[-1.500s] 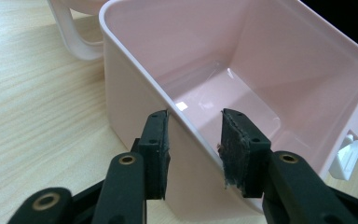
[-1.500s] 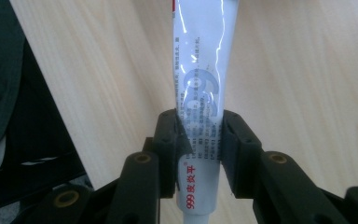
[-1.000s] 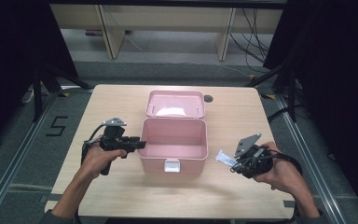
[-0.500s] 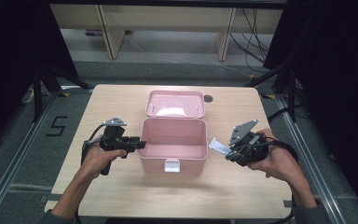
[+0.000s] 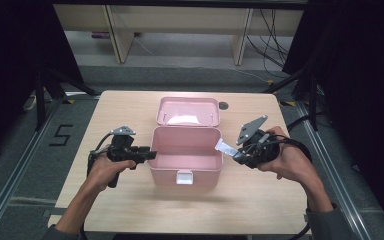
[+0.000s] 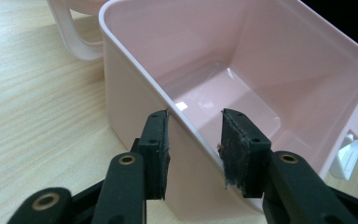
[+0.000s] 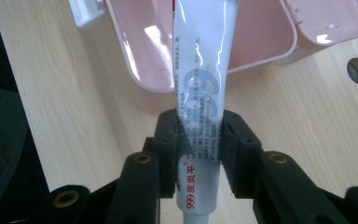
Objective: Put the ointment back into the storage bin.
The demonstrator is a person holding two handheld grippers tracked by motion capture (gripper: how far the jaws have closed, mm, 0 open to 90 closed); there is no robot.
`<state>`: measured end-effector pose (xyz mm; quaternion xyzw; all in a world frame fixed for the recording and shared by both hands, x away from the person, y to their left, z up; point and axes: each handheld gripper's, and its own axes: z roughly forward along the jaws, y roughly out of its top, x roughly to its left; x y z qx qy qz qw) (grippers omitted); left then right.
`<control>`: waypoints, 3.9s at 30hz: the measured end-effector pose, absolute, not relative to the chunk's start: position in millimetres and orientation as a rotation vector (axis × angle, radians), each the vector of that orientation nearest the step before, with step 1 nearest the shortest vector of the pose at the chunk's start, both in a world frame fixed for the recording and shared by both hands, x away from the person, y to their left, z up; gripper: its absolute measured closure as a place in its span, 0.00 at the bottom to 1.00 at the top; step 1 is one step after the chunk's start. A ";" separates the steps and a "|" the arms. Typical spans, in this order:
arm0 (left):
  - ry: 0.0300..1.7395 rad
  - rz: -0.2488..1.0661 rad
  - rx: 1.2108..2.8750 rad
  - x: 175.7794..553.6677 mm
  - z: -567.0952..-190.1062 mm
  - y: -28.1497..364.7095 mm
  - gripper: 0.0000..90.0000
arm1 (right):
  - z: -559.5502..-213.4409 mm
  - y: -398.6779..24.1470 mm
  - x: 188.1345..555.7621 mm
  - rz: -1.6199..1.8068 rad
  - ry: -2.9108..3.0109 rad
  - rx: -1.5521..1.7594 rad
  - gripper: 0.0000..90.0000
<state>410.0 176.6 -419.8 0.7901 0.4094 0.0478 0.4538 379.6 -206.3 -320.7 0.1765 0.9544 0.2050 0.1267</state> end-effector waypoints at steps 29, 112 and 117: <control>1.009 0.121 1.951 410.0 -419.8 176.5 0.68 | -310.5 -149.9 400.7 0.652 2.832 0.405 0.78; 1.007 0.126 1.952 409.7 -419.7 176.0 0.68 | -394.0 -105.3 435.4 0.434 3.106 0.321 0.78; 1.006 0.127 1.953 409.7 -419.7 175.6 0.68 | -399.1 -106.0 439.2 0.425 3.128 0.330 0.78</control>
